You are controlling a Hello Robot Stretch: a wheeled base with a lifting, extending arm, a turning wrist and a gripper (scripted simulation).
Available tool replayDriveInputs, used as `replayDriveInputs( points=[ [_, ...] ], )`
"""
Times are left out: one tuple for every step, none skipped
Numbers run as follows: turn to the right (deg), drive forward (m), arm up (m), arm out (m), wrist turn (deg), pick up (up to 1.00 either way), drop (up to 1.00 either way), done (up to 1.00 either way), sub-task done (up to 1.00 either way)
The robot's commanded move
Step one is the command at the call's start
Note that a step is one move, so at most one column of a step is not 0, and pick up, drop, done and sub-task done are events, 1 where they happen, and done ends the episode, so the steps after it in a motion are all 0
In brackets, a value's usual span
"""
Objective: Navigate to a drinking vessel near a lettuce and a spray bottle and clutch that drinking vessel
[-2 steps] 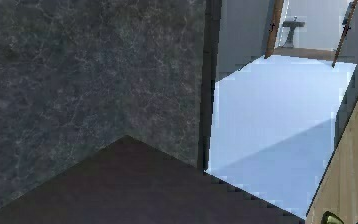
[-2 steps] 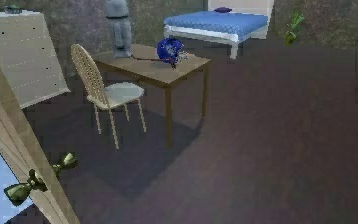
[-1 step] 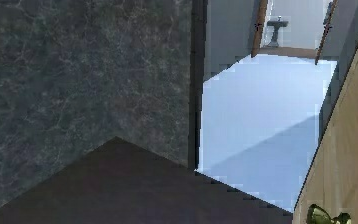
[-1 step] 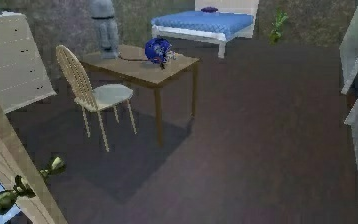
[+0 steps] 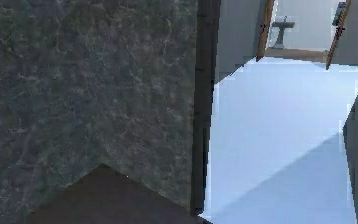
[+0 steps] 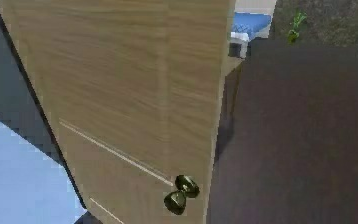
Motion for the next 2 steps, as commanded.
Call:
replayDriveInputs(
  points=[
    [30.0, 0.0, 0.0, 0.0, 0.0, 0.0, 0.0, 0.0, 0.0],
    [0.0, 1.0, 0.0, 0.0, 0.0, 0.0, 0.0, 0.0, 0.0]
  ],
)
